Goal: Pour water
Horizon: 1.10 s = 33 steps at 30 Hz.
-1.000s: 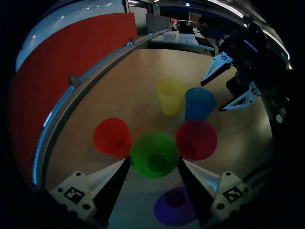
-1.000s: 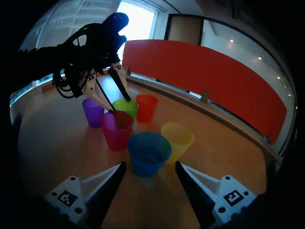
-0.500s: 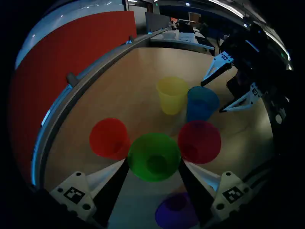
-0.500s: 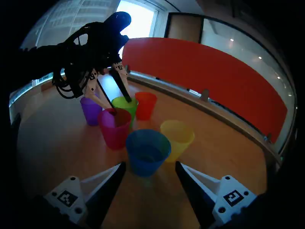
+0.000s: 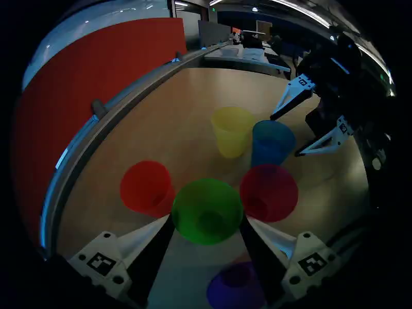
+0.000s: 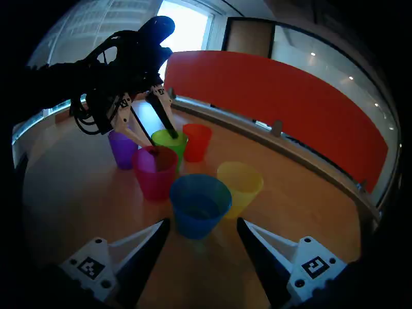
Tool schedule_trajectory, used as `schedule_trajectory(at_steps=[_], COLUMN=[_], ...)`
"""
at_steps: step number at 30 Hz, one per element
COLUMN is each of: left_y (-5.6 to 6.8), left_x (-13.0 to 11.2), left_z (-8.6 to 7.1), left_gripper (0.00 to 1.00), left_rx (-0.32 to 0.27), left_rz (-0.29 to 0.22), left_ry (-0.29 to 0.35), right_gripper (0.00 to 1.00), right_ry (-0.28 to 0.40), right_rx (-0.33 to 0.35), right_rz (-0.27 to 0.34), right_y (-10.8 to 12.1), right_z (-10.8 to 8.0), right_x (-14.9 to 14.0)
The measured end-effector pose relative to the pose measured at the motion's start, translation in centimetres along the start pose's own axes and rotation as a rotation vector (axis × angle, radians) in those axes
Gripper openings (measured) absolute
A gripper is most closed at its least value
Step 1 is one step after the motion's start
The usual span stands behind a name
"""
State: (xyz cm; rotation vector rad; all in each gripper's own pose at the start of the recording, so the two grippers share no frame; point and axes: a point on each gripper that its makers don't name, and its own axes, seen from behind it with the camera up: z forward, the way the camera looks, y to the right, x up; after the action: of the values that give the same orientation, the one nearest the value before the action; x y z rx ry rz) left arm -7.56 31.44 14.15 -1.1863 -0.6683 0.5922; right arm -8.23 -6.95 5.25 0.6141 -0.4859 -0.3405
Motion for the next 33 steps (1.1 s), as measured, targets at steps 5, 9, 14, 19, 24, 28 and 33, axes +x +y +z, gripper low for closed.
schedule_trajectory(at_steps=[5, 9, 14, 19, 24, 28, 33], left_y=[-0.1, -0.5, -0.9, -1.3, -1.4, -1.4, -1.6], left_x=[0.2, 0.4, 0.7, 1.1, 1.3, 1.6, 1.9], left_z=[-0.5, -1.0, -1.8, -2.5, -3.2, -3.8, -4.6], left_gripper=[0.87, 0.86, 0.86, 0.86, 0.86, 0.86, 0.87], left_rx=[0.002, 0.021, 0.037, 0.054, 0.067, 0.076, 0.084], left_rz=[-0.002, 0.001, 0.005, 0.006, 0.012, 0.015, 0.014], left_ry=[0.011, 0.019, 0.030, 0.040, 0.045, 0.057, 0.073], right_gripper=[1.00, 1.00, 1.00, 1.00, 1.00, 1.00, 1.00], right_ry=[0.001, 0.001, 0.000, 0.001, 0.004, 0.006, 0.008], right_rx=[-0.007, -0.005, -0.002, 0.006, 0.010, 0.014, 0.020], right_rz=[0.002, 0.006, 0.002, 0.000, 0.002, 0.008, 0.011], right_y=[0.2, 0.2, 0.1, -0.1, -0.2, -0.2, -0.3], right_z=[0.1, 0.2, 0.4, 0.8, 1.3, 1.7, 2.1], right_x=[0.0, 0.1, 0.2, 0.5, 0.8, 0.9, 1.1])
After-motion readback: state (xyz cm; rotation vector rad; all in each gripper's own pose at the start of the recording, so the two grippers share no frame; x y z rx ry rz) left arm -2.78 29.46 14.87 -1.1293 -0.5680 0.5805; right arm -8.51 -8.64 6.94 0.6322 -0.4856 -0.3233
